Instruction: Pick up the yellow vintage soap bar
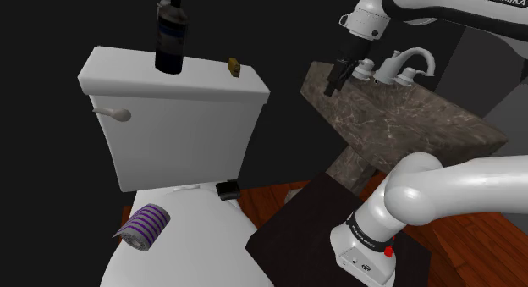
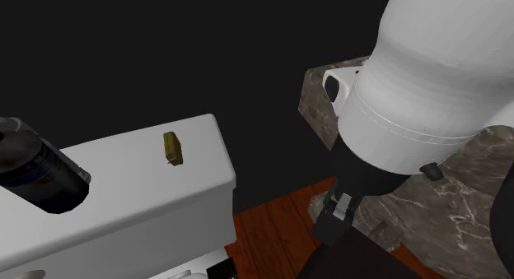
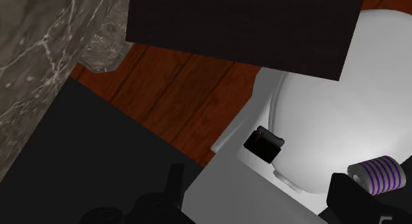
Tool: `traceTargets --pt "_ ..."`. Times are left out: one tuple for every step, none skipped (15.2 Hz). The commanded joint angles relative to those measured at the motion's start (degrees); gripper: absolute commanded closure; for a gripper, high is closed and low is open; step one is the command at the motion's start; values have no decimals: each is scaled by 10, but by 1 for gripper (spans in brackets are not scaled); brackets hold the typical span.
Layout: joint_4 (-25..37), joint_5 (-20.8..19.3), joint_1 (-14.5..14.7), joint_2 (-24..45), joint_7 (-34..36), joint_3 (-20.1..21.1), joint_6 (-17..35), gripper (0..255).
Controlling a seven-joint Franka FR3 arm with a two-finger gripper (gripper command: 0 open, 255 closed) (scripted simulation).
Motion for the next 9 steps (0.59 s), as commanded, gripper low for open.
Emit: traceTargets --pt "0 0 0 0 0 0 0 0" --pt "11 6 0 20 19 10 8 0" --pt "23 12 0 41 38 19 15 0" --pt "36 17 0 62 56 28 22 0" --pt "50 21 -1 83 75 37 28 0" --pt "65 25 -1 105 93 45 34 0" --pt "80 28 -2 127 111 53 39 0" --pt "97 30 -3 149 129 61 43 0" --pt "114 32 -4 171 147 68 47 0"
